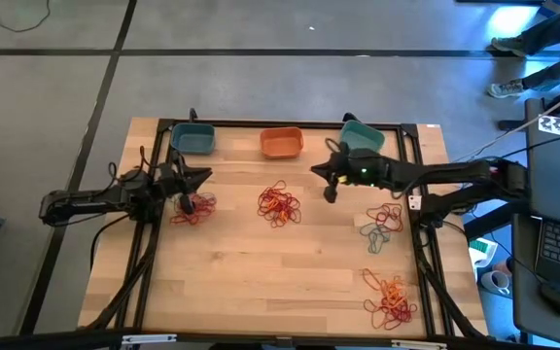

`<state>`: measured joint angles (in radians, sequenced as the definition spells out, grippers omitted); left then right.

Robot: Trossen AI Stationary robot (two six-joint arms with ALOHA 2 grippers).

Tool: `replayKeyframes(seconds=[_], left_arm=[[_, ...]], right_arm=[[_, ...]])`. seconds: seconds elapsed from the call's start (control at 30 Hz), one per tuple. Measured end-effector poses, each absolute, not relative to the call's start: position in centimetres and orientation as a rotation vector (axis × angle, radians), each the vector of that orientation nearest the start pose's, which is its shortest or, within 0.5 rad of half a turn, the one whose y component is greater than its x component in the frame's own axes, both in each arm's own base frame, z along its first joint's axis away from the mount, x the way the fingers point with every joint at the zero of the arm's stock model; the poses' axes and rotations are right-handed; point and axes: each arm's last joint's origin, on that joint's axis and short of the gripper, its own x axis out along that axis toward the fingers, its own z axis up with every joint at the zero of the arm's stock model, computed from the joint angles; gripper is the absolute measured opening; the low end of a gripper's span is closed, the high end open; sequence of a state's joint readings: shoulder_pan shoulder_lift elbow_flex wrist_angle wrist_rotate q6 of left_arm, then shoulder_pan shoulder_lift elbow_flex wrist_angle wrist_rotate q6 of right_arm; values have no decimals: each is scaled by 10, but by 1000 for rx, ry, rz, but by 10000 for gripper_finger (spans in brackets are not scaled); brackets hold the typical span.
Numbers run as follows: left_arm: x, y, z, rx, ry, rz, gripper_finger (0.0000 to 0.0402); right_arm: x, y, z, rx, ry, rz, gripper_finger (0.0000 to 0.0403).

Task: Sort rubber bands into baskets
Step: Put the red rubber band into the green bin

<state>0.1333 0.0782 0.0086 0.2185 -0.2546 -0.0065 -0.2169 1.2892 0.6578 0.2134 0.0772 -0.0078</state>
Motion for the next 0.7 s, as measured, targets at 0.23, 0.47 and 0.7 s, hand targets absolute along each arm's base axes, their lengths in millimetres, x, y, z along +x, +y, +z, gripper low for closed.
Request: replayKeyframes(seconds=[0.23,0.47,0.7], left_arm=[[105,21,175,-43,-84,385,45],[113,23,175,-32,-73,386,45],[124,24,177,4,-99,387,45]], right_arm=[[285,-64,192,-65,555,-225,23],[302,-63,171,-53,618,-43,31],[306,-61,154,14,672,32,94]])
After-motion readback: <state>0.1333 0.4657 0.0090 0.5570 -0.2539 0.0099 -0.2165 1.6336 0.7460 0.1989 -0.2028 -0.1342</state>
